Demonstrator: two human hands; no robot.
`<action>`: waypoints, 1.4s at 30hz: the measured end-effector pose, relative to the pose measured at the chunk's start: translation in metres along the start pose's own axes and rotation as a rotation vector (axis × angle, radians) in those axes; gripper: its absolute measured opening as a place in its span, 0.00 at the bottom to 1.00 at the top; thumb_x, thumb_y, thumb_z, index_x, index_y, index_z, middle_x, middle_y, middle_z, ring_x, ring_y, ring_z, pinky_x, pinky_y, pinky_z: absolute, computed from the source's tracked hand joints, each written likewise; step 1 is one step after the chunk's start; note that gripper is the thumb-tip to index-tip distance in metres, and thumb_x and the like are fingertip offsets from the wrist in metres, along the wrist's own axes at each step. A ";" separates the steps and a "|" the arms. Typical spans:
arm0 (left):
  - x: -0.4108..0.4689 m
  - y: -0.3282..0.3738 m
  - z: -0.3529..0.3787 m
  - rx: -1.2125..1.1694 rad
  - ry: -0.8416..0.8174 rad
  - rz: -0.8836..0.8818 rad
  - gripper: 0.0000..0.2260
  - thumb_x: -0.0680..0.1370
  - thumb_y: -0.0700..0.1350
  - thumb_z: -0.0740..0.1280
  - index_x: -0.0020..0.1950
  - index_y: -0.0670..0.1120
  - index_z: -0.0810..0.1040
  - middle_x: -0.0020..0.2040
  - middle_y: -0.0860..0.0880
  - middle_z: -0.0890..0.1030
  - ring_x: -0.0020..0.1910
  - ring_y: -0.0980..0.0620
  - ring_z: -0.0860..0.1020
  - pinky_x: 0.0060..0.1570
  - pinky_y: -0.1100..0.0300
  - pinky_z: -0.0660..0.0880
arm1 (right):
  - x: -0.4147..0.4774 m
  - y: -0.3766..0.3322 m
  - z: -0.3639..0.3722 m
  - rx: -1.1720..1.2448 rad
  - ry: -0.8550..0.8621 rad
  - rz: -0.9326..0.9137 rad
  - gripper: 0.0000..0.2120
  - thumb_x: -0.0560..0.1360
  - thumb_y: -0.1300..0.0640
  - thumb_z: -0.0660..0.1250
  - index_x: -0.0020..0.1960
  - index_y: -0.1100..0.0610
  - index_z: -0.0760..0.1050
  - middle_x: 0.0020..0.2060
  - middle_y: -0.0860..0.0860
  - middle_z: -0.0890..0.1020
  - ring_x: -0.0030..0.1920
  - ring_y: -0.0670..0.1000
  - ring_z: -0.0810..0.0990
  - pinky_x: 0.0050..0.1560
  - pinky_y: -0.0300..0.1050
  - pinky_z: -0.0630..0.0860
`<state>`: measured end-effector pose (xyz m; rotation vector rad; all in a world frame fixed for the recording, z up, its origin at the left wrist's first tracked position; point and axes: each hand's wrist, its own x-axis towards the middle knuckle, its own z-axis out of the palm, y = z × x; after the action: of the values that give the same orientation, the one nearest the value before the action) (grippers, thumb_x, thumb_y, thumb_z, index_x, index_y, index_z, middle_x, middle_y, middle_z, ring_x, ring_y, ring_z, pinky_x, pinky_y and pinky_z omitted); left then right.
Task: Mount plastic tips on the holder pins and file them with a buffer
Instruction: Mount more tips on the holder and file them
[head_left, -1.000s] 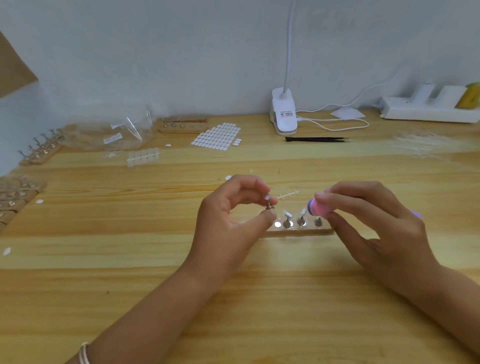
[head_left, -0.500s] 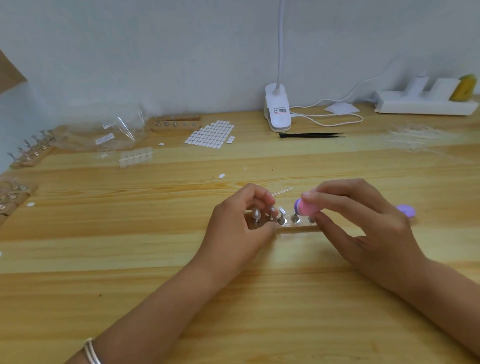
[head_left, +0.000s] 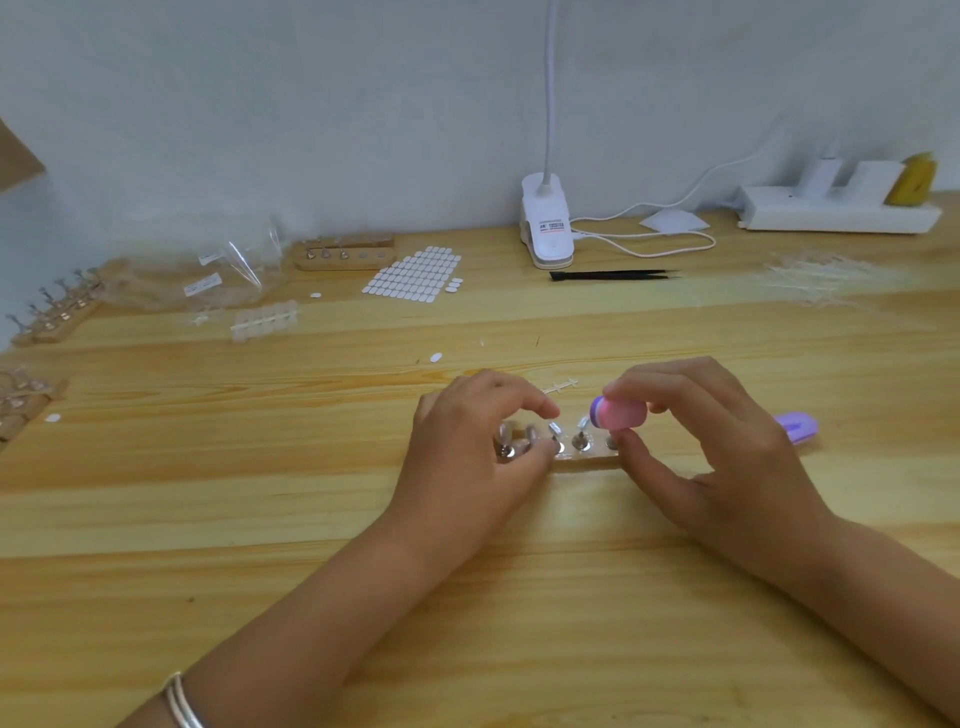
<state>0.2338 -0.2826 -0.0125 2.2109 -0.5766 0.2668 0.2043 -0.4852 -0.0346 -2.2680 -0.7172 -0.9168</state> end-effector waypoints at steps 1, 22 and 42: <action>0.003 0.001 0.001 0.035 0.003 0.019 0.07 0.71 0.42 0.75 0.45 0.52 0.83 0.48 0.59 0.80 0.51 0.55 0.78 0.61 0.50 0.69 | 0.000 0.000 0.000 0.001 -0.005 0.003 0.07 0.75 0.66 0.69 0.53 0.61 0.80 0.49 0.45 0.78 0.50 0.50 0.79 0.55 0.43 0.75; -0.017 0.041 -0.016 -0.615 0.088 -0.086 0.07 0.68 0.41 0.76 0.44 0.50 0.83 0.40 0.49 0.86 0.42 0.54 0.84 0.43 0.62 0.80 | -0.001 -0.028 -0.008 0.344 0.202 0.145 0.14 0.77 0.60 0.70 0.61 0.49 0.75 0.56 0.45 0.80 0.53 0.52 0.83 0.56 0.42 0.78; -0.021 0.033 -0.003 -0.847 -0.034 -0.144 0.15 0.71 0.37 0.76 0.55 0.48 0.85 0.53 0.46 0.85 0.51 0.45 0.84 0.50 0.58 0.80 | 0.000 -0.035 -0.007 0.447 0.151 0.251 0.15 0.78 0.54 0.69 0.64 0.46 0.76 0.55 0.44 0.81 0.54 0.53 0.84 0.55 0.44 0.80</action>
<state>0.1998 -0.2926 0.0036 1.4232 -0.4329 -0.0896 0.1786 -0.4661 -0.0200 -1.8223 -0.4960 -0.7152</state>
